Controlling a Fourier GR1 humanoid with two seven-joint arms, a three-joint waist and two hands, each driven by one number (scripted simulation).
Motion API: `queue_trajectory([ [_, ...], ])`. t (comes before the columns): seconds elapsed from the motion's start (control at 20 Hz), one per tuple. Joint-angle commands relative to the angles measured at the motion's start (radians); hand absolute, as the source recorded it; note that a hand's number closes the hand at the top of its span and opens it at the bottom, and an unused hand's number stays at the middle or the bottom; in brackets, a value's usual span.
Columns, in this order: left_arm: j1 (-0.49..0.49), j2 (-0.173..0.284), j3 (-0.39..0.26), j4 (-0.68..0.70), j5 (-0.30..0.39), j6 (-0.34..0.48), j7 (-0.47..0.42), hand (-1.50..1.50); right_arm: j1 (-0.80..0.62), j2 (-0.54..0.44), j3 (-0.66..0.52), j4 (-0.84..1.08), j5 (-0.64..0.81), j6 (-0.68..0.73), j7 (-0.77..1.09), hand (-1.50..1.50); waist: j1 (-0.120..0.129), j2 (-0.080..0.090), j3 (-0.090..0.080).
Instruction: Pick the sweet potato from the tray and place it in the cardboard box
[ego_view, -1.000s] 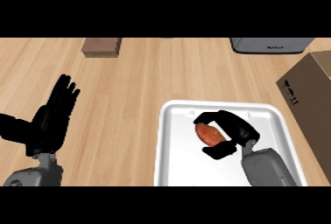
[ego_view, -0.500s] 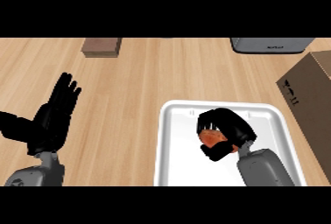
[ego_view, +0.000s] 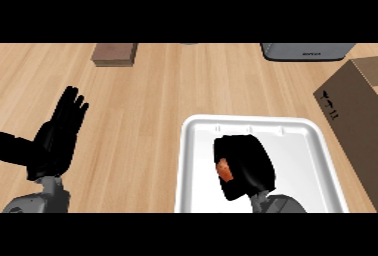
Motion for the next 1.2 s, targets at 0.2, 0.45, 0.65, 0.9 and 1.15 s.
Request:
queue_trajectory([
  [0.2, 0.052, -0.030, -0.030, -0.033, -0.014, -0.005, -0.041, 0.00, -0.042, 0.015, 0.129, -0.221, 0.167, 0.123, 0.138, 1.50, 0.009, 0.003, 0.001],
  [0.45, 0.021, -0.037, -0.045, -0.009, -0.037, 0.015, -0.024, 0.00, -0.073, 0.049, 0.137, -0.396, 0.115, 0.027, 0.327, 1.50, 0.009, 0.002, 0.001],
  [0.65, 0.017, 0.002, 0.000, -0.007, -0.005, -0.013, -0.021, 0.00, -0.102, 0.049, 0.064, -0.511, 0.175, 0.066, 0.407, 1.50, 0.004, 0.002, 0.001],
  [0.9, -0.028, 0.016, 0.009, -0.013, 0.000, -0.006, 0.029, 0.00, -0.238, 0.049, -0.112, -0.519, 0.219, 0.095, 0.458, 1.50, 0.009, 0.004, 0.001],
  [1.15, 0.004, -0.017, -0.025, -0.029, -0.013, -0.001, 0.013, 0.00, -0.305, 0.007, -0.379, -0.573, 0.074, 0.227, 0.428, 1.50, 0.009, 0.004, 0.001],
])
